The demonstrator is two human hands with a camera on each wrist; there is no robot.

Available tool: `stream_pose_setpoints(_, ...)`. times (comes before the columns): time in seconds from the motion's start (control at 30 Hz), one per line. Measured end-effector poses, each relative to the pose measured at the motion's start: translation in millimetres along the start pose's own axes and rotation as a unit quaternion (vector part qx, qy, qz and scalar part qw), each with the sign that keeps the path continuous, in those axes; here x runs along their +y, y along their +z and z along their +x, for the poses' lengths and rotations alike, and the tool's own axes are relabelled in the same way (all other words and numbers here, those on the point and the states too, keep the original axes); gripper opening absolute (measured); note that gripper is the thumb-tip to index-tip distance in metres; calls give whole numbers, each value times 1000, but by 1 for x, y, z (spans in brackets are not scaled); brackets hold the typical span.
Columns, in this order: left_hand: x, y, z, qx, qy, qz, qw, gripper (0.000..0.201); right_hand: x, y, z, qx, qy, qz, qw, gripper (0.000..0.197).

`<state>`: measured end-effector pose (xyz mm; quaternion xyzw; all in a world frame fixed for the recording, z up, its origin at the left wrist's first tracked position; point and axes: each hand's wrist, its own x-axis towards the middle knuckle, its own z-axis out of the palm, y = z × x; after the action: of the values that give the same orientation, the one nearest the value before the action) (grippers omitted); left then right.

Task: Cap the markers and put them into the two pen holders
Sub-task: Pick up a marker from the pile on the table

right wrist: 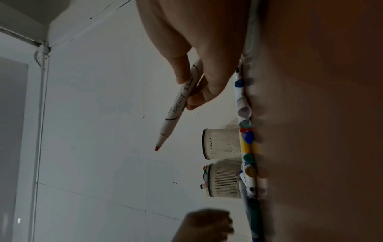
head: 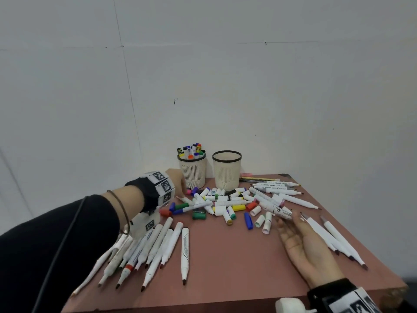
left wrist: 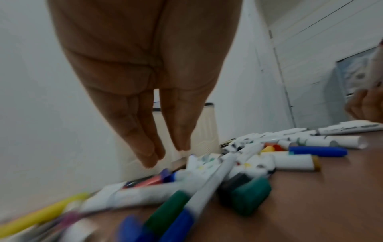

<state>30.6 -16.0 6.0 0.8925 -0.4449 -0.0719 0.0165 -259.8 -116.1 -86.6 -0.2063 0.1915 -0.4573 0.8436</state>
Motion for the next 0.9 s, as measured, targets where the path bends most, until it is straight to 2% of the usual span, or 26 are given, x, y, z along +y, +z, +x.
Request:
stream_pose_setpoints(0.13, 53, -2, 6, -10, 113, -38, 993, 22, 0, 2, -2, 13, -3, -7, 1000, 26)
stream_pose_setpoints(0.23, 94, 4, 11, -34, 184, -48, 981, 24, -2, 3, -3, 26, -5, 10, 1000, 11)
stream_pose_setpoints(0.33, 127, 12, 22, -61, 222, -24, 973, 28, -3, 3, -1, 30, -11, 25, 999, 12)
stream_pose_setpoints(0.43, 146, 19, 35, -84, 230, 4, 970, 31, -3, 1, 2, 33, -14, 32, 999, 12)
stream_pose_setpoints(0.6, 157, 27, 52, -88, 200, 31, 975, 25, -3, -1, 2, 24, -11, 33, 999, 14)
stream_pose_setpoints(0.8, 167, 30, 55, -94, 203, 51, 973, 41, -4, 1, 1, 19, -9, 37, 999, 12)
stream_pose_setpoints(0.9, 169, 31, 56, -103, 200, 79, 971, 42, -4, 2, 0, 16, -11, 37, 999, 13)
